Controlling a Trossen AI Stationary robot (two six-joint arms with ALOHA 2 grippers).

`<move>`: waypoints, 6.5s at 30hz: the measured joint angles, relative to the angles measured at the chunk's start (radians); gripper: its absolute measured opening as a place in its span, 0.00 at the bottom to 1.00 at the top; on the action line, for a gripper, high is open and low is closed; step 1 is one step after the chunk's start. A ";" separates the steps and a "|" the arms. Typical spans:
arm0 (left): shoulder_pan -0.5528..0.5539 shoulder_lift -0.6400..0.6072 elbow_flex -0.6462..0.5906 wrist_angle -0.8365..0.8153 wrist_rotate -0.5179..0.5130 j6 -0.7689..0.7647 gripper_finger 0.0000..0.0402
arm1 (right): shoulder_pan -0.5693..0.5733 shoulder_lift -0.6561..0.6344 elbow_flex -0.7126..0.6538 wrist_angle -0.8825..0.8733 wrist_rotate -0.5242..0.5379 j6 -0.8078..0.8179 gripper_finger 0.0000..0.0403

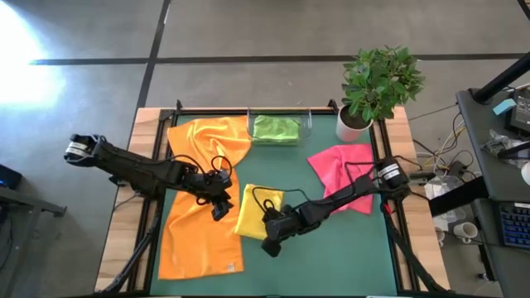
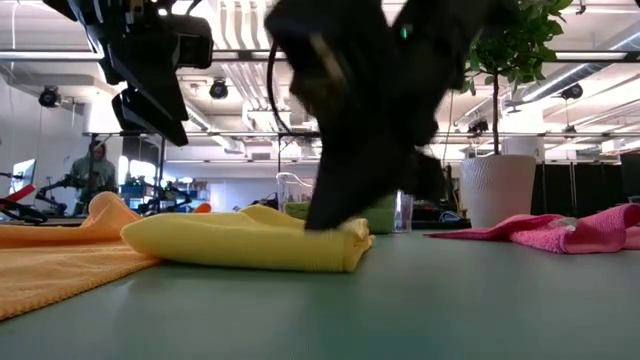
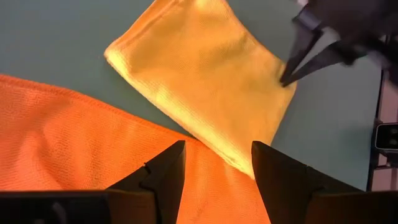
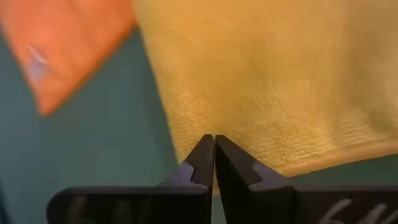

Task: Fold microfiber towels
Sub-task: Put the folded yellow towel into the transparent bin

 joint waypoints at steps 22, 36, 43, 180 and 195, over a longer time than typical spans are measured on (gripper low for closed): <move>0.001 0.072 0.001 0.042 0.000 0.008 0.42 | -0.031 -0.093 0.000 -0.611 0.066 -0.108 0.02; 0.024 0.194 0.006 0.402 0.001 0.089 0.42 | 0.012 -0.299 -0.023 -0.620 0.093 -0.148 0.02; 0.081 0.328 0.029 0.525 0.025 0.144 0.42 | 0.062 -0.383 -0.172 -0.295 0.105 -0.064 0.02; 0.277 0.518 -0.026 0.583 0.251 -0.184 0.42 | -0.145 -0.331 -0.600 0.235 0.195 0.576 0.33; 0.277 0.533 -0.019 0.586 0.246 -0.174 0.15 | -0.168 -0.355 -0.600 0.243 0.172 0.470 0.06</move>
